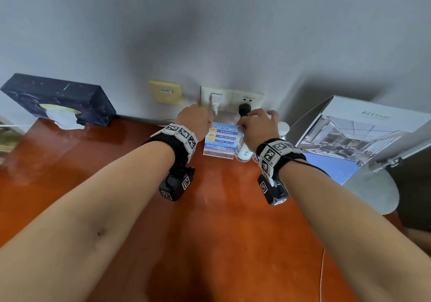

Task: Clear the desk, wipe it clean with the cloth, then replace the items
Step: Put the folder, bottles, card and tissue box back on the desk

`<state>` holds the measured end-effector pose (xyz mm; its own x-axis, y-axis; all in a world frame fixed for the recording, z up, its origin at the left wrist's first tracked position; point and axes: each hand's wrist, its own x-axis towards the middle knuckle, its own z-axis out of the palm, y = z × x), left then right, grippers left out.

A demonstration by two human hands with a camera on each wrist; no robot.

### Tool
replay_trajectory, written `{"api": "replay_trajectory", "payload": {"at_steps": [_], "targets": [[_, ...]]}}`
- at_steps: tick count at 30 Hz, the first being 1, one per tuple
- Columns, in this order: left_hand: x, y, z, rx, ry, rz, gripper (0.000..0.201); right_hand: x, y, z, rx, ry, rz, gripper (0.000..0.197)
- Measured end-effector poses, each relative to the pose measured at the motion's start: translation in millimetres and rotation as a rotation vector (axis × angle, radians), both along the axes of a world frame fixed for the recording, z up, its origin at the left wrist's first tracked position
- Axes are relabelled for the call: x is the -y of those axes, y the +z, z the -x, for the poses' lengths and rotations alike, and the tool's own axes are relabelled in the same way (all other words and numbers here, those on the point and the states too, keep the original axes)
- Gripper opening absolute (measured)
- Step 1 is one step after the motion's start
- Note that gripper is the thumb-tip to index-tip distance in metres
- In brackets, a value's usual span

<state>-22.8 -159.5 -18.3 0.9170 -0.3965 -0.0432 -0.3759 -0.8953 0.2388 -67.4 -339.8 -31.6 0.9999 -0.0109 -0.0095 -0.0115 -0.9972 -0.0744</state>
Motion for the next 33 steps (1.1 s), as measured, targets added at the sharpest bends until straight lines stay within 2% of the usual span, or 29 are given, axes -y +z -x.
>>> {"api": "replay_trajectory", "payload": {"at_steps": [10, 17, 21, 24, 28, 33], "targets": [[-1, -2, -8, -0.005, -0.032, 0.03, 0.019, 0, 1, -3, -0.013, -0.027, -0.042, 0.026], [-4, -6, -12, -0.038, -0.029, 0.082, 0.017, -8, 4, -2, -0.028, -0.066, 0.004, 0.027], [-15, -8, -11, -0.076, 0.004, 0.176, 0.028, -18, 14, 6, 0.029, -0.083, -0.029, 0.041], [-29, -2, -5, -0.084, 0.006, 0.205, 0.029, -34, 25, 11, 0.076, -0.083, -0.013, 0.048], [-58, 14, 2, 0.008, -0.003, 0.206, 0.019, -69, 41, 14, 0.141, -0.066, -0.009, 0.045], [-116, 38, 7, 0.103, 0.027, 0.209, 0.026, -133, 59, 14, 0.126, -0.031, -0.046, 0.039]]}}
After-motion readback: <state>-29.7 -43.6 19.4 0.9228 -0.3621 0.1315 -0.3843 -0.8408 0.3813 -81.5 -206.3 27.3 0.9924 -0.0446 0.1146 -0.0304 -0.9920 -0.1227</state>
